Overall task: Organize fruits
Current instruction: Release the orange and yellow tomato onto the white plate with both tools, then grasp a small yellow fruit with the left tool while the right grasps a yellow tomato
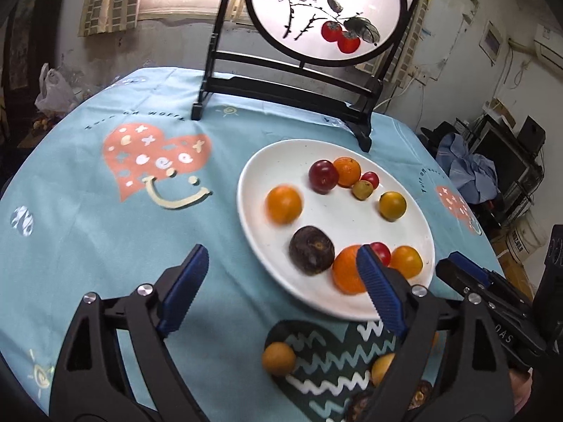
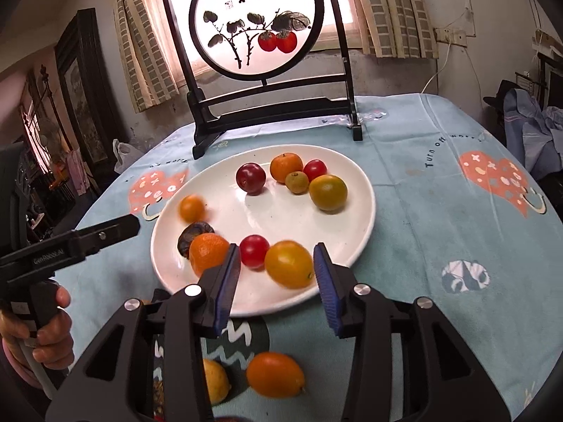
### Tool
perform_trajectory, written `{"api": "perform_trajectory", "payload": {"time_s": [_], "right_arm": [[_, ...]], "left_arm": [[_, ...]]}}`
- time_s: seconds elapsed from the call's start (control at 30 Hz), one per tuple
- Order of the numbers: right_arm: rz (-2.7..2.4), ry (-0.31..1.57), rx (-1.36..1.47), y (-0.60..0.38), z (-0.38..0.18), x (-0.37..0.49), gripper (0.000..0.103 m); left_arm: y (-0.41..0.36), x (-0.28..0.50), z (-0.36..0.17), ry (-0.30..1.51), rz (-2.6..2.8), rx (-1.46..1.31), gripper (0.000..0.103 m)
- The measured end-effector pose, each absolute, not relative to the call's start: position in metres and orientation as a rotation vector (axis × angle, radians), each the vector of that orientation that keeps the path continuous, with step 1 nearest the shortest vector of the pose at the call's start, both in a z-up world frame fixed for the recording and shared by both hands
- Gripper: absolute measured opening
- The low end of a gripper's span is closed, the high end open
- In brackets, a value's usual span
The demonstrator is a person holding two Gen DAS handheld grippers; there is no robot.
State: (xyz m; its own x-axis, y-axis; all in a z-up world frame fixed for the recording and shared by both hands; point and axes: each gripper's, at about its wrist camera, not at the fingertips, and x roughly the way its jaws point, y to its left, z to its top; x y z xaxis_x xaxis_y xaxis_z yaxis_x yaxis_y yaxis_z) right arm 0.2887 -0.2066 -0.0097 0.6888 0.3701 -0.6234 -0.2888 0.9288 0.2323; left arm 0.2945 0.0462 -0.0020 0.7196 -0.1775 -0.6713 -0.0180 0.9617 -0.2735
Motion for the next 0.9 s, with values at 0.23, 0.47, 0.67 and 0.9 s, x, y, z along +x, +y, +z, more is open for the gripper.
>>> {"api": "perform_trajectory", "payload": {"time_s": [0.23,0.47,0.67,0.9], "right_arm": [[0.369,0.814,0.167,-0.215,-0.020,0.271,0.043],[0.350,0.859,0.124,-0.214,-0.029,0.256,0.045],[0.340,0.900,0.075,-0.206,-0.042,0.258,0.045],[0.365,0.910,0.061,-0.202,-0.044,0.257,0.045]], "left_arm": [[0.058,0.263,-0.018,0.794,-0.008,-0.254,0.097],[0.056,0.250,-0.020,0.801,0.016,-0.183,0.098],[0.055,0.251,-0.023,0.817,0.028,-0.169,0.098],[0.056,0.251,-0.023,0.821,0.021,-0.182,0.098]]}}
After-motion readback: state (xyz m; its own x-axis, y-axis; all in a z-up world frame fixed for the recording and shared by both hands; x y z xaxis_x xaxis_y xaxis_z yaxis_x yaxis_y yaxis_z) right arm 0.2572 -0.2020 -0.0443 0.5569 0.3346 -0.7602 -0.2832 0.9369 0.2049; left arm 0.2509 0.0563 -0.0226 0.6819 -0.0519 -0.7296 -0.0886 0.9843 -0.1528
